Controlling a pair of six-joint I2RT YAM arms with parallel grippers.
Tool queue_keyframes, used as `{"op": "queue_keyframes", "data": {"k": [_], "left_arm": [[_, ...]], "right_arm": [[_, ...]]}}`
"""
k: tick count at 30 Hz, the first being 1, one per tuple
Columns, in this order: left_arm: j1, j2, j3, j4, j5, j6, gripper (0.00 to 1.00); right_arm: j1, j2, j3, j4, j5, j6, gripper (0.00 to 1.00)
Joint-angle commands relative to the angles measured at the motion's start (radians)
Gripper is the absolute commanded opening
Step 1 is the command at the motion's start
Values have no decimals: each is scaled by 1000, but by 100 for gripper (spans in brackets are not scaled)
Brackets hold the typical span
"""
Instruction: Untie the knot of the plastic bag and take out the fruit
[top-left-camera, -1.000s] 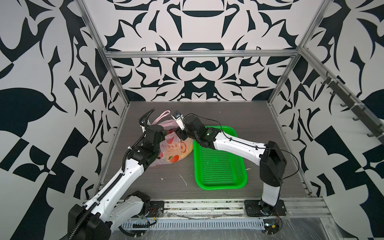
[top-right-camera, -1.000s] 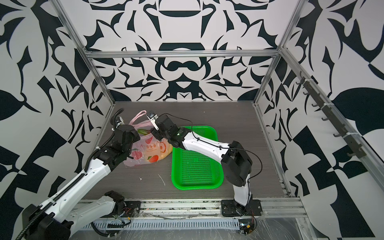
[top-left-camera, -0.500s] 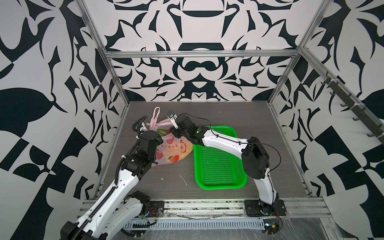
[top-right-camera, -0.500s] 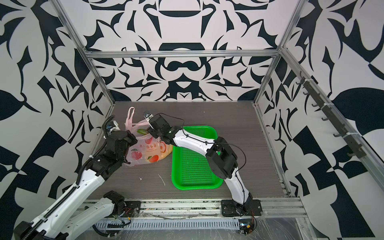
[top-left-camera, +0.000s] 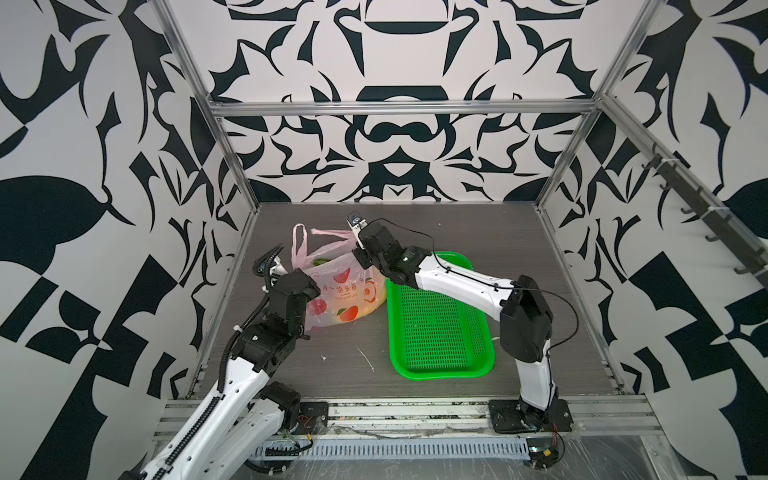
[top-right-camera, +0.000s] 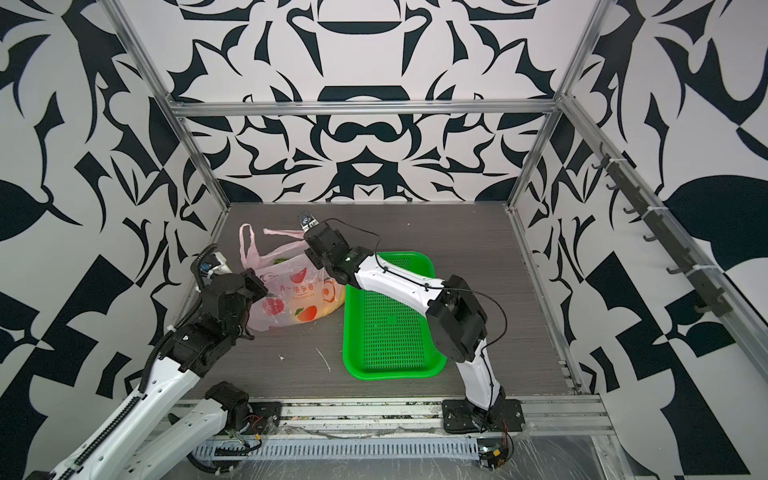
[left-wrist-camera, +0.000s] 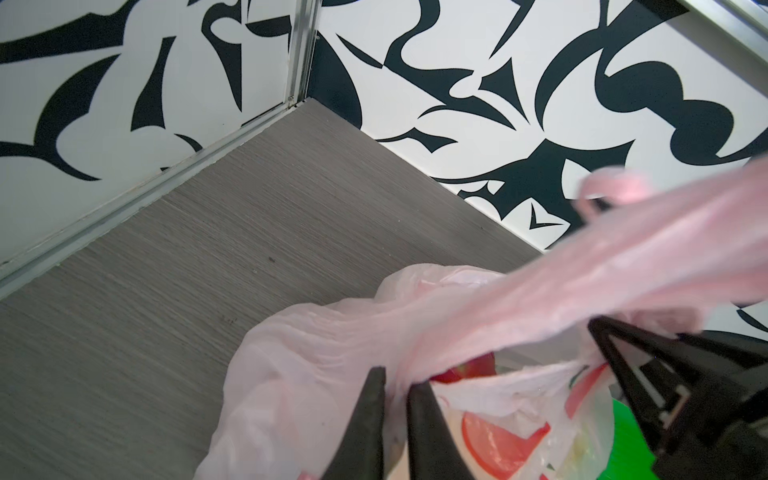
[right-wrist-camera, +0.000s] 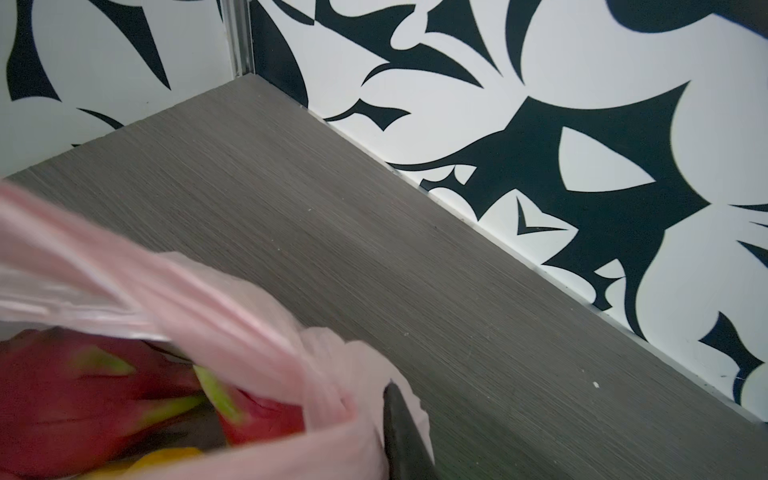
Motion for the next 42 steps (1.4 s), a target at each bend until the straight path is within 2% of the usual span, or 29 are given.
{"op": "queue_keyframes", "data": {"k": [1,10,15,19,22,28,33,39,42], "left_arm": [[2,-25,-18,-70,8,-42,16],[2,-60,-27,-148,92,-105,11],[2,-76,-5,-228,136,-143,5],[2,-96,-1,-278,176,-161,3],[2,-116,-12,-299,208,-165,3],[2,-139,-44,-325,261,-158,3],[1,-143,-73,-281,303,-127,3],[1,-153,-108,-234,334,-102,2],[2,-174,-125,-215,349,-100,1]], "right_arm": [[-9,-75,-7,-75,-20,47,13],[-8,-164,-63,-253,-237,167,11],[-8,-213,-168,-260,-291,216,11],[-5,-243,-247,-260,-331,244,16],[0,-262,-293,-247,-346,261,21],[13,-321,-344,-239,-359,274,39],[45,-389,-347,-274,-347,275,51],[105,-474,-354,-338,-289,295,55],[142,-508,-369,-351,-264,307,52]]}}
